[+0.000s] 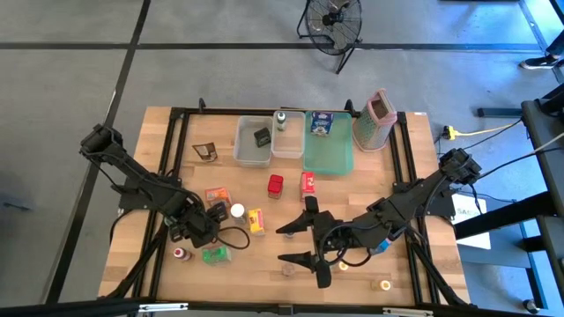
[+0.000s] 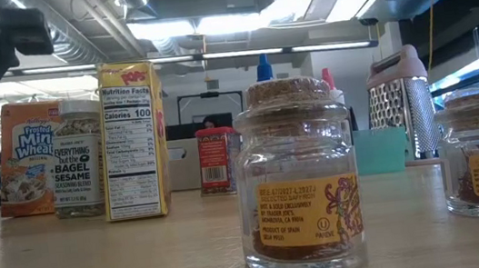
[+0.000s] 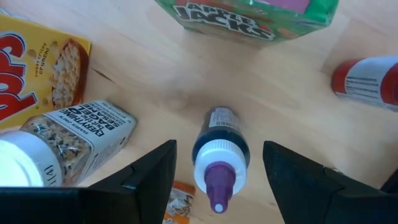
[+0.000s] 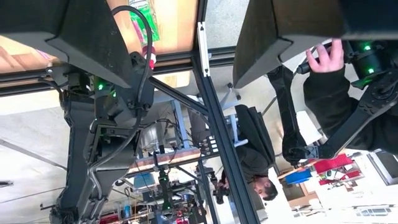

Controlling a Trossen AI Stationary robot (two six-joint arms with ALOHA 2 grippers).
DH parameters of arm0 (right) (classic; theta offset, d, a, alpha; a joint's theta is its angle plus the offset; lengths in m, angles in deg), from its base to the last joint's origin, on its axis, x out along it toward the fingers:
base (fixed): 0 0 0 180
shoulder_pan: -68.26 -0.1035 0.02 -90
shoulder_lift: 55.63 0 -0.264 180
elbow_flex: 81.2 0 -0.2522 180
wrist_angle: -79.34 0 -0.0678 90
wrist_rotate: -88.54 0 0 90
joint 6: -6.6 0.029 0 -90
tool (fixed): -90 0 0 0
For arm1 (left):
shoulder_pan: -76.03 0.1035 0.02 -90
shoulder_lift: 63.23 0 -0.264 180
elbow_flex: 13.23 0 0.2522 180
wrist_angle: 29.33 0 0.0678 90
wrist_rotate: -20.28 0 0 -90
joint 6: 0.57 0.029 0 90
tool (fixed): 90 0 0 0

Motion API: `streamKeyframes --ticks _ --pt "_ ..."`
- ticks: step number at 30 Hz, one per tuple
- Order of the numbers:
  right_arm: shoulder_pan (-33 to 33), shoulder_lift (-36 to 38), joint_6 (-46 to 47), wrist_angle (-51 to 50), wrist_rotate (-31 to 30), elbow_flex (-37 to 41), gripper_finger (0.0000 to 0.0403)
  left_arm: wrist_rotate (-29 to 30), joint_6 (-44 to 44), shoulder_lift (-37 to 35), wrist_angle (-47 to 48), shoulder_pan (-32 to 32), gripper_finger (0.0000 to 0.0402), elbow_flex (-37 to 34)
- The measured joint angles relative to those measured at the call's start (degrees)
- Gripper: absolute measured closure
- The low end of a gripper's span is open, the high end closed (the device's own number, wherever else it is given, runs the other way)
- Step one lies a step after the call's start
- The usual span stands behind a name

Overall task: Pick & Place Kitchen Items
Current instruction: Put the purple food coloring bottle into the transparent bin

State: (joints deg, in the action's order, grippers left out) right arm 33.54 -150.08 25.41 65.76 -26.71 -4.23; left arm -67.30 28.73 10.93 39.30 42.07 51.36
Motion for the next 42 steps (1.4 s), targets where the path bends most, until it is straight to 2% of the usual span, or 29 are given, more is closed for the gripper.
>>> streamKeyframes --ticks 19,30,42 --pt "-0.2 0.0 0.2 0.0 1.3 0.0 0.0124 1.1 -0.5 4.5 -0.3 0.2 0.0167 0.0" --pt "-0.2 0.0 0.2 -0.1 1.5 0.0 0.0124 0.2 -0.8 4.8 0.8 3.1 0.0167 0.0" --pt "-0.2 0.0 0.2 -0.4 1.5 0.0 0.0124 -0.1 -0.7 4.8 0.6 3.1 0.0167 0.0"
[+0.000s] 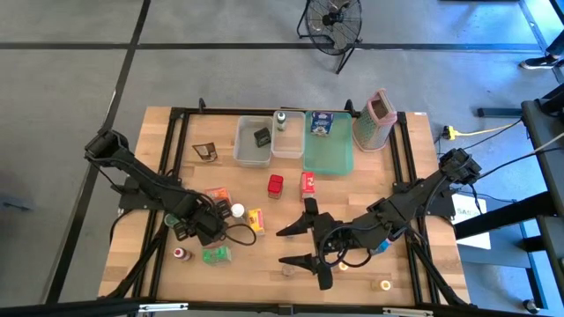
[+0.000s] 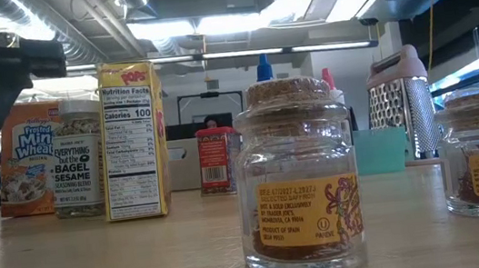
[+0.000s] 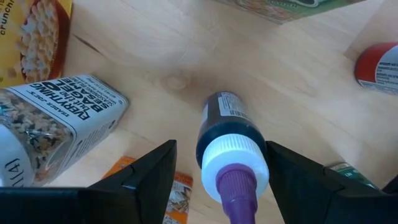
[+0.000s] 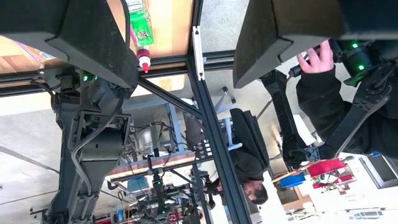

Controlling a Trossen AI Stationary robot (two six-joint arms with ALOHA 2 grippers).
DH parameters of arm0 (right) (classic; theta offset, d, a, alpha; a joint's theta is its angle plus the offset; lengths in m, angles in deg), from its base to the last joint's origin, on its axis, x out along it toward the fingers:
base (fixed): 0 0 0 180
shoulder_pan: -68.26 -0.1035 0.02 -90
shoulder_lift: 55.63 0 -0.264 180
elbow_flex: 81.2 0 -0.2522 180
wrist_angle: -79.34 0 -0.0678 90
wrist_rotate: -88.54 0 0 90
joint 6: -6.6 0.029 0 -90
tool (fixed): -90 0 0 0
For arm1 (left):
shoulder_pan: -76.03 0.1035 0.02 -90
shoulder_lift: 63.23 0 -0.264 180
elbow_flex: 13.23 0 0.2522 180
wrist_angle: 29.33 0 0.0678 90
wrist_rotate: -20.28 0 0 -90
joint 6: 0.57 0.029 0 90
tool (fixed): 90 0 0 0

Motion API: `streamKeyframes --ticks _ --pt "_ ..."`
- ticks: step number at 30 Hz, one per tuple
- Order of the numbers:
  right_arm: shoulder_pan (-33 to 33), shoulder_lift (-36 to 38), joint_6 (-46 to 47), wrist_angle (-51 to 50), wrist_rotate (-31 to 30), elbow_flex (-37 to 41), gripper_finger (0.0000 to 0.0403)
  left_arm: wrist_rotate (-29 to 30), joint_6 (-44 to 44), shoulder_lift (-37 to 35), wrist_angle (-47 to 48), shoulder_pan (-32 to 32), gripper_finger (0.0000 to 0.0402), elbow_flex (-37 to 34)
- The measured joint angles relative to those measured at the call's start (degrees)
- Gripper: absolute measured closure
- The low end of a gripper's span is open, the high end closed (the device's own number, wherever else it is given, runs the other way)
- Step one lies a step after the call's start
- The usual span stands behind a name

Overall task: Pick & Place Kitchen Items
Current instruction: Put the purple food coloring bottle into the transparent bin

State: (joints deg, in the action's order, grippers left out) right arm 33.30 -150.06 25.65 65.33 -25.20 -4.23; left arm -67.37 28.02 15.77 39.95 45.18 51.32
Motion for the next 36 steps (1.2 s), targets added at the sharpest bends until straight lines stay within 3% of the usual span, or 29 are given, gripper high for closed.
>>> streamKeyframes --ticks 11,36 --pt "0.0 0.0 0.0 0.0 0.0 0.0 0.0124 -0.4 -2.0 0.0 -1.6 0.0 0.0167 -5.1" --pt "0.2 0.0 -0.2 0.0 -0.1 0.0 0.0124 -1.1 -1.9 -0.4 -7.4 -0.2 0.0173 -5.2"
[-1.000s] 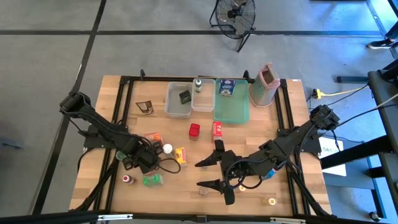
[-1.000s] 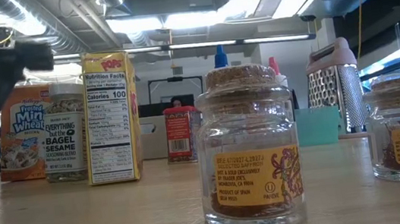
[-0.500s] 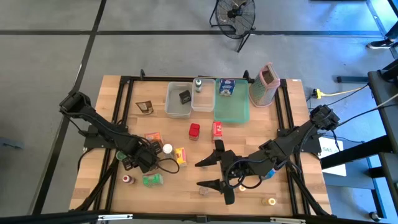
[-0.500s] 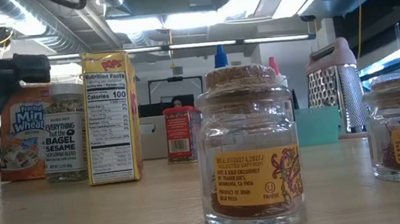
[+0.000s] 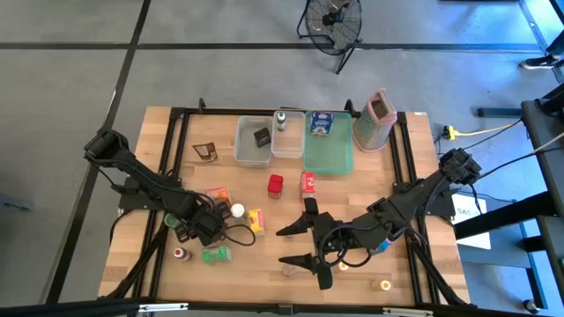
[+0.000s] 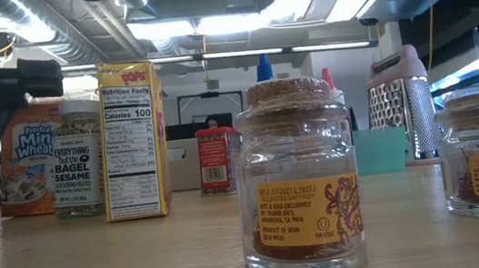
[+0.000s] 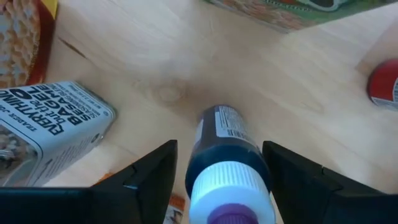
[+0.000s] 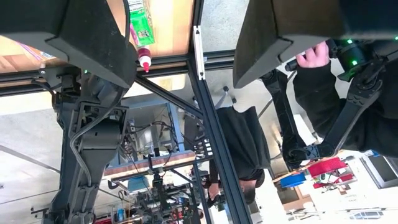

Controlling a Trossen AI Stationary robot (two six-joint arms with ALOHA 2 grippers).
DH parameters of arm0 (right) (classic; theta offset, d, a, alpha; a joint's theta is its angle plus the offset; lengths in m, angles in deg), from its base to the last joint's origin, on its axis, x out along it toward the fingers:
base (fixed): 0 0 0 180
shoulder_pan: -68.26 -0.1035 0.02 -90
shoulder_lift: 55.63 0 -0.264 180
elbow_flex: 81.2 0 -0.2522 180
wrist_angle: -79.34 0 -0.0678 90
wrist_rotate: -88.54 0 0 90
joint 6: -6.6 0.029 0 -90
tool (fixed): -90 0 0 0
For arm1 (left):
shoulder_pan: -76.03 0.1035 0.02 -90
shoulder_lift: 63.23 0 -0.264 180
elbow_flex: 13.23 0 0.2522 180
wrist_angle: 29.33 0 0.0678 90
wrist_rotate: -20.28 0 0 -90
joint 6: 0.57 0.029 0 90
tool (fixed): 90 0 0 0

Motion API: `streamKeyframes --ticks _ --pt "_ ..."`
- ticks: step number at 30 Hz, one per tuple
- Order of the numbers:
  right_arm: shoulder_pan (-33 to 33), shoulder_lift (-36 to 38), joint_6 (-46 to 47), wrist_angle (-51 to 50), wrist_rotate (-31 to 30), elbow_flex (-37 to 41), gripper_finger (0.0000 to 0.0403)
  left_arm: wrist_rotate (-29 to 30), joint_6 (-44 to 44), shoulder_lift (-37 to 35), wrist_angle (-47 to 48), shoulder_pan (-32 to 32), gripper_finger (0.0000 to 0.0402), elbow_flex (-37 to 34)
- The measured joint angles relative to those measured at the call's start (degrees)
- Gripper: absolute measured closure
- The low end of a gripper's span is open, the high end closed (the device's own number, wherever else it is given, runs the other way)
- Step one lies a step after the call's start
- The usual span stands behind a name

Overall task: Pick & Place Kitchen Items
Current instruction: Put the purple food coloring bottle into the transparent bin

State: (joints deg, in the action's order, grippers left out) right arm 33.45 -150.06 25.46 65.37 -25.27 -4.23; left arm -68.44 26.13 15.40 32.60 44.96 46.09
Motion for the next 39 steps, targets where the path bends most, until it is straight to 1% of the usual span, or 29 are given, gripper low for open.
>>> streamKeyframes --ticks 3,10,18,21,25,31,39 --pt "0.0 0.0 0.0 0.0 0.0 0.0 0.0123 0.0 0.0 0.0 0.0 0.0 0.0193 0.0" --pt "0.0 0.0 0.0 0.0 0.0 0.0 0.0123 -0.1 0.0 0.0 0.0 0.0 0.0255 0.0" --pt "0.0 0.0 0.0 0.0 -0.1 0.0 0.0123 -0.1 -1.0 0.0 0.3 0.0 0.0258 0.0" --pt "0.0 0.0 0.0 0.0 -0.2 0.0 0.0123 -0.1 -3.5 0.0 3.0 0.0 0.0258 0.8" --pt "0.0 0.0 0.0 0.0 -0.2 0.0 0.0123 0.1 -5.2 0.0 7.5 0.0 0.0258 3.9" --pt "0.0 0.0 0.0 0.0 -0.2 0.0 0.0123 0.5 -7.3 -0.2 15.9 0.0 0.0258 10.4" --pt "-0.1 0.0 0.0 1.5 -0.1 0.0 0.0123 1.6 -17.5 -0.2 30.3 0.0 0.0258 21.5"
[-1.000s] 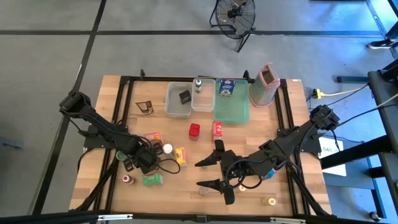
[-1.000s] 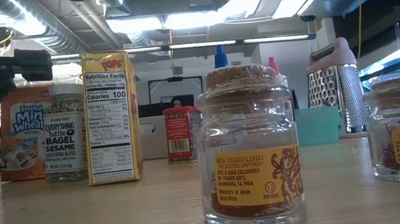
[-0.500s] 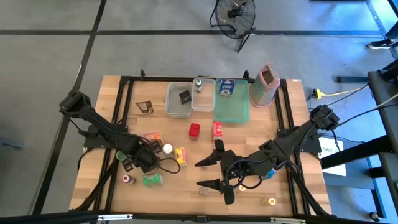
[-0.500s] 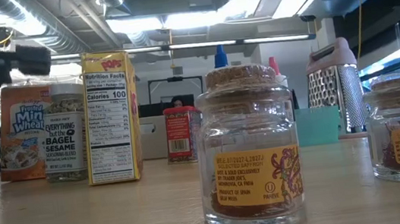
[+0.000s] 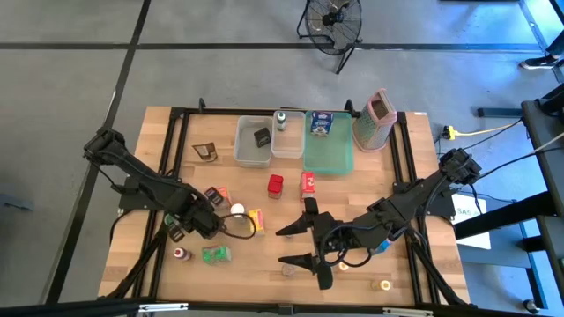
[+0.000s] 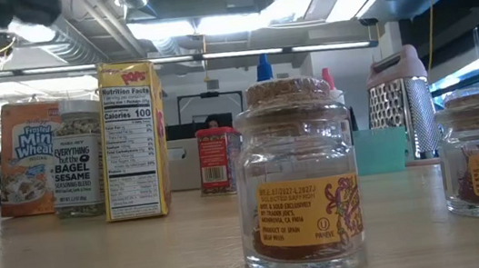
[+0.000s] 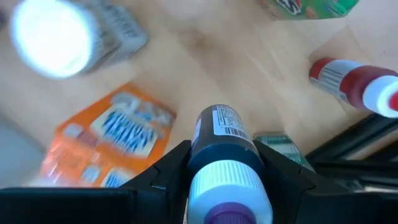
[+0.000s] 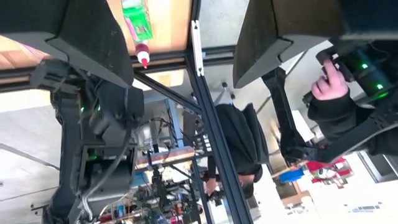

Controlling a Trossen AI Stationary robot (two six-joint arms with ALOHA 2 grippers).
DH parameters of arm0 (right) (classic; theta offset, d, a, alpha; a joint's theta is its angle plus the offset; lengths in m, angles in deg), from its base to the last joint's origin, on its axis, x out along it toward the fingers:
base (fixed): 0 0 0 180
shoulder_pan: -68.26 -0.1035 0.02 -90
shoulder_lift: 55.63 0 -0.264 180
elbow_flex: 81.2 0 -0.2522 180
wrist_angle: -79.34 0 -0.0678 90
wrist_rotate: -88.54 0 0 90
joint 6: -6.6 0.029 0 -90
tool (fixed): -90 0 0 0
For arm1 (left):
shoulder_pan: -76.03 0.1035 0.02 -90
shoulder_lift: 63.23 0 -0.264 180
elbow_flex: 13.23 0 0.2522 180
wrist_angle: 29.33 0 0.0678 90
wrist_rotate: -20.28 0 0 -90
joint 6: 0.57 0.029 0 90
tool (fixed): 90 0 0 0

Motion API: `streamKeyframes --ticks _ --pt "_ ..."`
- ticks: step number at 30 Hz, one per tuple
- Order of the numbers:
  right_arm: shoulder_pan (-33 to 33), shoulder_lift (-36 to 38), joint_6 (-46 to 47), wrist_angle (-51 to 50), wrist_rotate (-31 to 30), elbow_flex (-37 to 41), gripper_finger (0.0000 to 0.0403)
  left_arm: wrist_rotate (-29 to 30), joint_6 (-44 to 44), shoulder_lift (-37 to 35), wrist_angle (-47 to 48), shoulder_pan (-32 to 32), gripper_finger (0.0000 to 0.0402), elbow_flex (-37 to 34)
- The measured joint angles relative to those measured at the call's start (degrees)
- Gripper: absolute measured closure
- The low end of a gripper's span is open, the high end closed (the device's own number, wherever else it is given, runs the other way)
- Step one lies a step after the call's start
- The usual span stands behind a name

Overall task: Pick & Place Kitchen Items
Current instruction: Put the purple food coloring bottle into the transparent bin

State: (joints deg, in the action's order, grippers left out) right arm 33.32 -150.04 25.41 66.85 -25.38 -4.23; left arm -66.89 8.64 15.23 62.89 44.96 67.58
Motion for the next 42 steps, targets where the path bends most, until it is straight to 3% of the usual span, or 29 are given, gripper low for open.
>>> streamKeyframes --ticks 4,8,13,17,20,28,42 --pt "-0.1 0.0 -0.7 0.4 0.2 0.0 0.0123 2.0 -3.8 0.0 5.7 0.0 0.0258 6.0" --pt "0.1 1.0 -6.9 0.2 4.7 0.0 0.0124 3.3 -9.6 0.0 11.2 0.2 0.0258 12.5" --pt "1.0 4.5 -17.8 -1.6 8.1 0.0 0.0124 3.2 -15.3 0.0 11.6 1.2 0.0258 19.5" --pt "1.3 8.5 -20.9 -7.5 8.1 0.0 0.0124 5.6 -16.3 0.3 11.5 4.6 0.0259 23.0" --pt "1.2 11.1 -21.2 -13.1 8.2 0.0 0.0124 7.8 -14.6 0.3 11.6 9.2 0.0259 24.5" --pt "0.8 15.2 -21.2 -24.3 8.1 0.0 0.0124 6.1 -8.6 4.2 11.7 23.0 0.0259 30.8" --pt "-0.7 19.2 -21.3 -33.4 7.5 0.0 0.0124 6.5 8.1 28.5 11.3 39.5 0.0259 57.3"
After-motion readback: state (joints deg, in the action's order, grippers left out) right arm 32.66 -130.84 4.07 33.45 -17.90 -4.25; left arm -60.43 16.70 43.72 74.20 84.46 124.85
